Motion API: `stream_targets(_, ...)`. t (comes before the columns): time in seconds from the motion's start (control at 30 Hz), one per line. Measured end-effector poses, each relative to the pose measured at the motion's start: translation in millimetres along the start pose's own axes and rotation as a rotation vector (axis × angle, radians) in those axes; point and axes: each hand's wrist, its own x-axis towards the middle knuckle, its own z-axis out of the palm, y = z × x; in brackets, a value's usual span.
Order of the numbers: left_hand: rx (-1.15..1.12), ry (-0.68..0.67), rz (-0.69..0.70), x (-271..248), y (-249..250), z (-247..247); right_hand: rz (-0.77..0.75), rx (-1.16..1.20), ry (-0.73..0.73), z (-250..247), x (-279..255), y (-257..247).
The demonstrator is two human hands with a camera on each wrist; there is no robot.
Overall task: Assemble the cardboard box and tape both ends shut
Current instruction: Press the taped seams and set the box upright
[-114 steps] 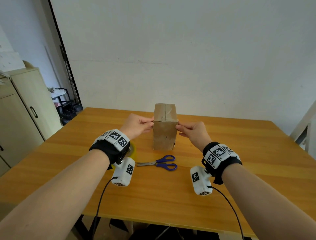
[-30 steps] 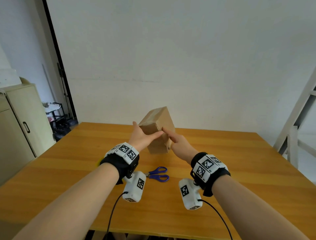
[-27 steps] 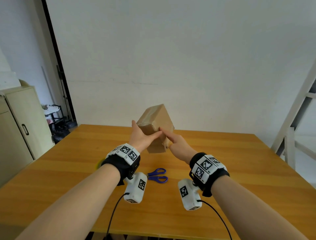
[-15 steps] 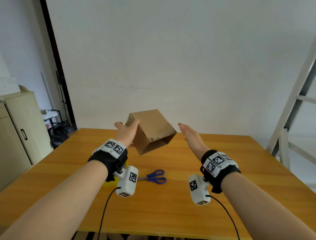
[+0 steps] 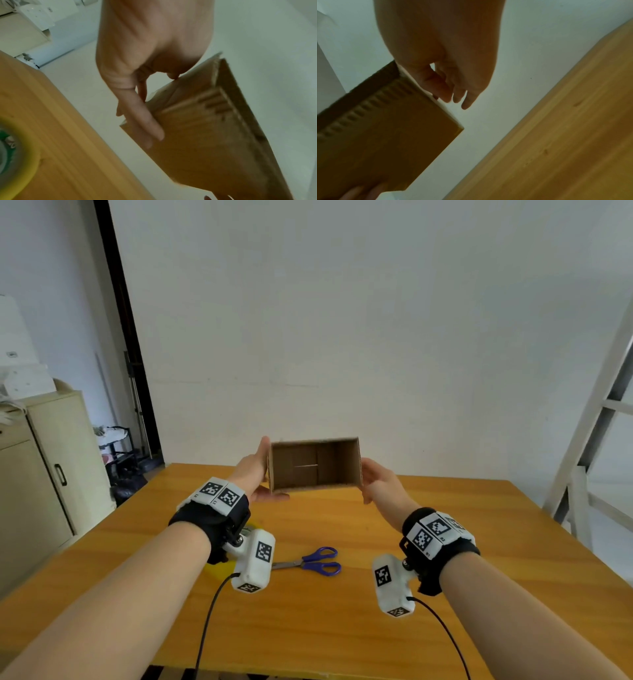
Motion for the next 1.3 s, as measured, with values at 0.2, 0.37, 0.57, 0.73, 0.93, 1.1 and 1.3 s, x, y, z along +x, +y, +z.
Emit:
stream_targets(0.2, -0.09, -0.015, 0.005, 5, -3, 9, -0.078, -0.066, 0.032, 0, 5, 9)
stream_targets(0.37, 0.034, 0.006, -0.089, 12, -7, 19, -0.026, -0.108, 0.094, 0, 15, 19)
stream_targets(0.57, 0.24, -0.006, -0.095, 26, -23, 36, 0.086, -0.101, 0.084, -6, 28, 35)
stream_targets(0.73, 0.183, -0.045, -0.044, 35, -34, 49, 0.181, -0.17, 0.068, -9, 34, 50)
stream_targets(0.93, 0.12, -0.054, -0.054, 44, -43, 61, 0.25, -0.264, 0.084, -11, 37, 63)
stream_targets(1.1, 0.087, -0.006, -0.085, 55, -52, 59, 0.316, -0.311, 0.039, -13, 40, 73)
stream_targets(1.3, 0.112, 0.057, -0.046, 58, -64, 55, 0.288, -0.382, 0.039, -12, 34, 70)
